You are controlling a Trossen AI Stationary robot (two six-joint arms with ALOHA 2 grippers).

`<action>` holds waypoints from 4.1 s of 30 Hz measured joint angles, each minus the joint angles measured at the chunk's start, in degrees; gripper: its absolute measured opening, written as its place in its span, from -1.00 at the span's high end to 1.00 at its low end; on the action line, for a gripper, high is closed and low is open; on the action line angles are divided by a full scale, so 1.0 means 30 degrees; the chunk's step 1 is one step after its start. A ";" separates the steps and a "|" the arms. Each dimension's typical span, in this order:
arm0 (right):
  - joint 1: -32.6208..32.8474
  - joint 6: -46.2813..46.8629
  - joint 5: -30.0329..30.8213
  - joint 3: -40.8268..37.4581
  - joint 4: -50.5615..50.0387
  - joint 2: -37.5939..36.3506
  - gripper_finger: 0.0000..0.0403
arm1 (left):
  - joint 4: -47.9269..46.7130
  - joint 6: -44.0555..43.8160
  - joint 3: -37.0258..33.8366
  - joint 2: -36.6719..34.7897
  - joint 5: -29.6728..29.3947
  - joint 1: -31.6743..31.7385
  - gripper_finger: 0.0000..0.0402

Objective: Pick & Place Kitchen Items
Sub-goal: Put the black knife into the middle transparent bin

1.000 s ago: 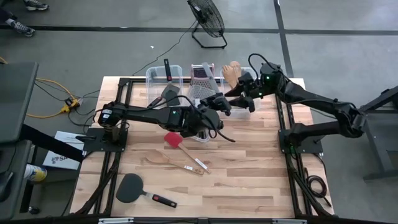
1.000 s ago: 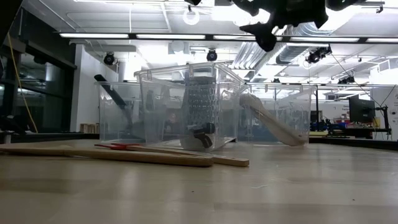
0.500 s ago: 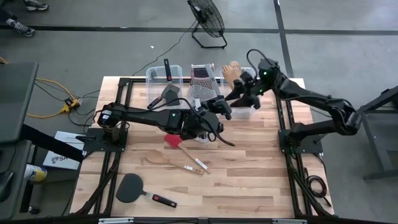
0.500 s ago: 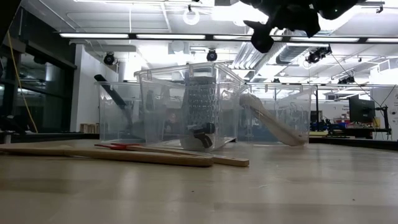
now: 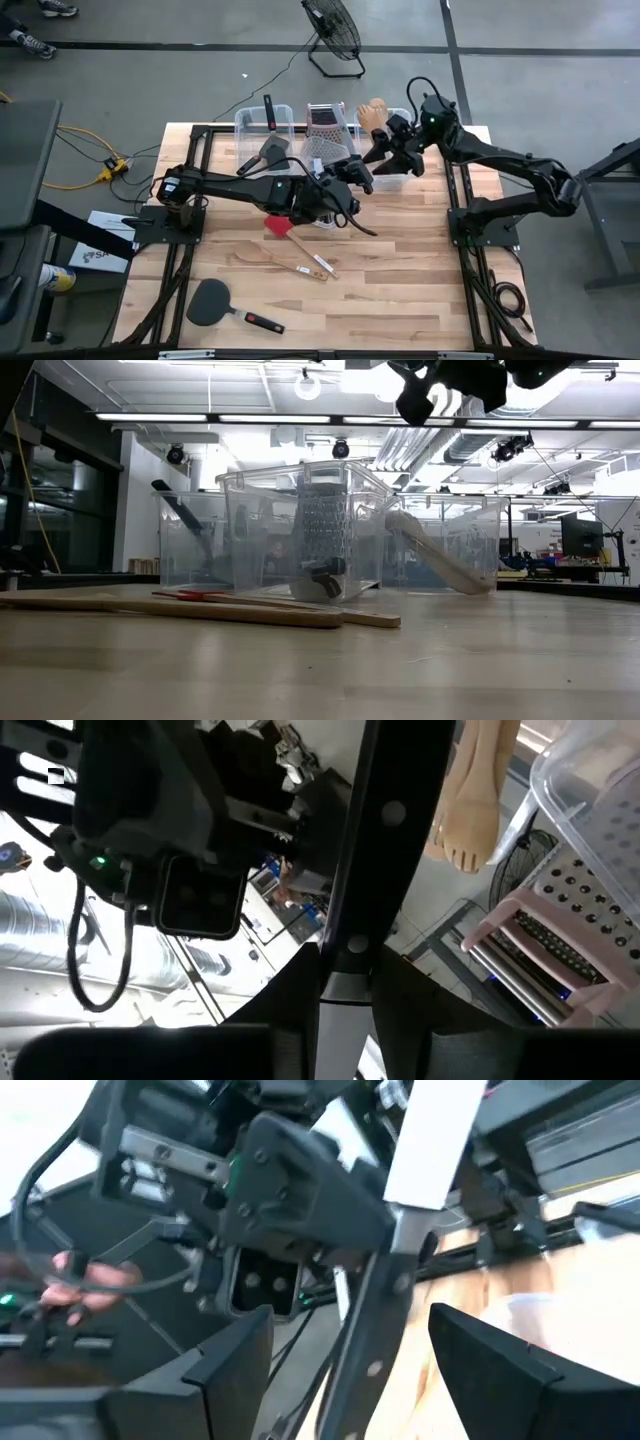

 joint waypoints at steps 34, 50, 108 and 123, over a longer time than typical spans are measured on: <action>0.1385 0.1457 0.0194 -0.0009 0.2654 0.1843 0.55 | -0.0074 -0.0197 0.0000 0.0000 0.0087 -0.0029 0.70; 0.1283 -0.0200 0.1213 -0.0009 0.2790 0.1814 0.56 | -0.0079 -0.2883 -0.0007 -0.0007 -0.0239 0.0000 -0.01; 0.7712 0.5851 2.3887 0.0005 -0.1602 0.3099 0.56 | -0.1052 -3.6457 -1.8791 -1.4766 1.3174 0.4753 0.34; 0.9367 0.7498 2.2621 0.1788 -0.0258 0.7107 0.56 | -0.0977 -3.6583 -1.9759 -1.5503 1.4870 0.4750 0.34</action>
